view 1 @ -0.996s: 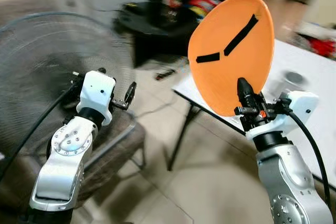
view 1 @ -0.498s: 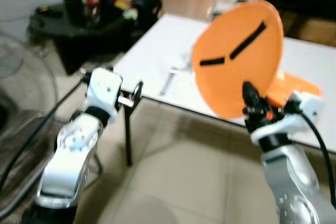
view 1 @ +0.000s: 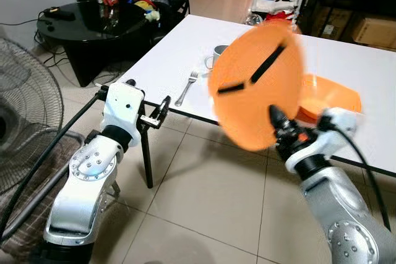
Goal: Setting the table
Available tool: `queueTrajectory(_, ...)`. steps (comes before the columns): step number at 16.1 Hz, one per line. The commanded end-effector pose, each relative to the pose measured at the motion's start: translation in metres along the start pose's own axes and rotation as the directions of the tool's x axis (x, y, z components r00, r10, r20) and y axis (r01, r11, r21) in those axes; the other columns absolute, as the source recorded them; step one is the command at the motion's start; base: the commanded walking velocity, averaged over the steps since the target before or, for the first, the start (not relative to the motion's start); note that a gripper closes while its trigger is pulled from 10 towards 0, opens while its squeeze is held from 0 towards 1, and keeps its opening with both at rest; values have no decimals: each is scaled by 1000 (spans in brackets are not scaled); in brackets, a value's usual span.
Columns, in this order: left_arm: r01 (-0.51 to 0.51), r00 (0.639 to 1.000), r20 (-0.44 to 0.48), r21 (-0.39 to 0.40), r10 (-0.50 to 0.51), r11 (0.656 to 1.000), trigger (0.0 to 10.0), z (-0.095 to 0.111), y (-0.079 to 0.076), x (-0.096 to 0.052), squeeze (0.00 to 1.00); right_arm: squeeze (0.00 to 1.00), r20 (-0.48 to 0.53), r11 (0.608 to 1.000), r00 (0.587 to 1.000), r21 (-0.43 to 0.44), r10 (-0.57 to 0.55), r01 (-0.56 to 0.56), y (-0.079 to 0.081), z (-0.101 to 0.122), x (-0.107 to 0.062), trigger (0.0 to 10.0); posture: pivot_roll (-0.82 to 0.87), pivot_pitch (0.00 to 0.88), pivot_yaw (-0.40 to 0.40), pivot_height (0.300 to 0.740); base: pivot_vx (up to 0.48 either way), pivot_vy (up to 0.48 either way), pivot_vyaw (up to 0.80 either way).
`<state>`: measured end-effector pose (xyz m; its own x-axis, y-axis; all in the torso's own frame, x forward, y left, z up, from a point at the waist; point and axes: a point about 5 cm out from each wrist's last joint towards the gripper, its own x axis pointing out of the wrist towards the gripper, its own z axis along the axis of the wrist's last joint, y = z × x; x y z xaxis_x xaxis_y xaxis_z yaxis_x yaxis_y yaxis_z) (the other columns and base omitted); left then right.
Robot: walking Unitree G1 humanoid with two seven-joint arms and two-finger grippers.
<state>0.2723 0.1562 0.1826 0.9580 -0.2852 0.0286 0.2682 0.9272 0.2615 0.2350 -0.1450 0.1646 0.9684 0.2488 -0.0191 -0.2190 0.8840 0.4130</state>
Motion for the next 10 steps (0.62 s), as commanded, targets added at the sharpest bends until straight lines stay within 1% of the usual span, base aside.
queueTrajectory(1, 10, 1000, -21, -11, -10, 1000, 10000, -3, 2, -2, 0, 0, 3, 998, 998, 8, 60, -60, 8, 4, 4, 10000, 91, 0, -33, 740, 0, 0, 0)
queueTrajectory(3, 10, 1000, -25, -15, -10, 1000, 10000, -4, 2, -5, 0, 0, -41, 999, 998, 32, 41, -40, 5, -1, 8, 10000, 91, 0, -33, 740, 291, 0, 0)
queueTrajectory(4, 10, 1000, -27, -14, -10, 1000, 10000, -4, 3, -6, 0, 0, -61, 999, 998, 44, 29, -27, 3, -4, 9, 10000, 104, 0, -45, 740, 319, 0, 625)
queueTrajectory(6, 10, 999, -32, -14, -11, 1000, 10000, -6, 4, -8, 0, 0, -80, 998, 995, 21, 55, -54, 5, -4, 10, 10000, 105, 0, -47, 740, 321, 0, 622)
queueTrajectory(10, 9, 999, -38, -9, -10, 1000, 10000, -7, 6, -9, 0, 0, -94, 995, 991, 8, 100, -100, 9, -5, 9, 10000, 104, 0, -45, 740, 322, 0, 0)
